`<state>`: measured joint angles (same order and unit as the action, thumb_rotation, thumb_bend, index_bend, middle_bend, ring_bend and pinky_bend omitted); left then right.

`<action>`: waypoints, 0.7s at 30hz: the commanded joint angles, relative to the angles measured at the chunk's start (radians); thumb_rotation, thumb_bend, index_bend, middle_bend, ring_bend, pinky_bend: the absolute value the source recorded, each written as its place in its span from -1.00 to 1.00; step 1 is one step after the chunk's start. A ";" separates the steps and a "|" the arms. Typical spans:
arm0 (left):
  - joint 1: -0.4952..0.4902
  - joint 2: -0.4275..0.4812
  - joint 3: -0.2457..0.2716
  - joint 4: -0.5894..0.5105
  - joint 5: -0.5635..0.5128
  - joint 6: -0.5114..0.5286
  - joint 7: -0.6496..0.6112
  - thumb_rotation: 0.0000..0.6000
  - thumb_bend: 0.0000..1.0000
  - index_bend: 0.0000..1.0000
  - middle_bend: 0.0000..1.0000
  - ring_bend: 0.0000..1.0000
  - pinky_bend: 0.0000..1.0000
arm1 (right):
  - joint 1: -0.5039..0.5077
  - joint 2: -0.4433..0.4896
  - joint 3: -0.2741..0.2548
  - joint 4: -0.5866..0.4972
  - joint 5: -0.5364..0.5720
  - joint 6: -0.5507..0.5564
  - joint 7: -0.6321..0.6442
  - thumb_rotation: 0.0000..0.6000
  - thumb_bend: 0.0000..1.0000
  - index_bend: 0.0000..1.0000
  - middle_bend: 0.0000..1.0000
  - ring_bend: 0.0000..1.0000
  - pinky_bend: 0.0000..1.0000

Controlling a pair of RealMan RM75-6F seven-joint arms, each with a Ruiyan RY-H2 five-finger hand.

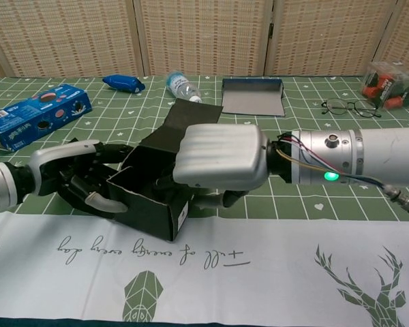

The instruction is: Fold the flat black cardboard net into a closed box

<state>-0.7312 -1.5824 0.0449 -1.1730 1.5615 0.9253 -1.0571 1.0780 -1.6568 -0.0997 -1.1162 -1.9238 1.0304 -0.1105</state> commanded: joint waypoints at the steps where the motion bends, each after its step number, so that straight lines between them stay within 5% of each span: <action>1: -0.001 0.000 -0.002 -0.003 0.000 0.000 -0.001 1.00 -0.70 -0.56 -0.59 0.05 0.36 | 0.009 0.012 0.003 -0.022 0.005 -0.016 -0.012 1.00 0.09 -0.07 0.00 0.55 1.00; 8: 0.004 -0.006 -0.007 -0.001 -0.008 0.001 0.011 1.00 -0.70 -0.56 -0.59 0.06 0.36 | -0.004 0.008 0.004 -0.015 0.014 -0.008 -0.017 1.00 0.15 0.20 0.33 0.56 1.00; 12: 0.006 -0.005 -0.016 -0.006 -0.017 0.004 0.034 1.00 -0.70 -0.56 -0.59 0.06 0.36 | -0.023 0.008 0.003 -0.004 0.027 -0.001 -0.024 1.00 0.14 0.17 0.19 0.56 1.00; 17: 0.016 0.000 -0.032 -0.026 -0.035 0.015 0.084 1.00 -0.70 -0.60 -0.60 0.02 0.36 | -0.073 0.013 0.028 -0.018 0.093 -0.006 -0.096 1.00 -0.13 -0.59 -0.53 0.47 1.00; 21: 0.035 0.010 -0.042 -0.054 -0.050 0.042 0.143 1.00 -0.71 -0.69 -0.68 -0.13 0.34 | -0.124 0.022 0.063 -0.060 0.166 0.000 -0.162 1.00 -0.46 -0.97 -0.81 0.38 1.00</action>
<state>-0.7061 -1.5780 0.0087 -1.2131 1.5196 0.9548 -0.9349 0.9796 -1.6403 -0.0557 -1.1547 -1.7873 1.0259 -0.2462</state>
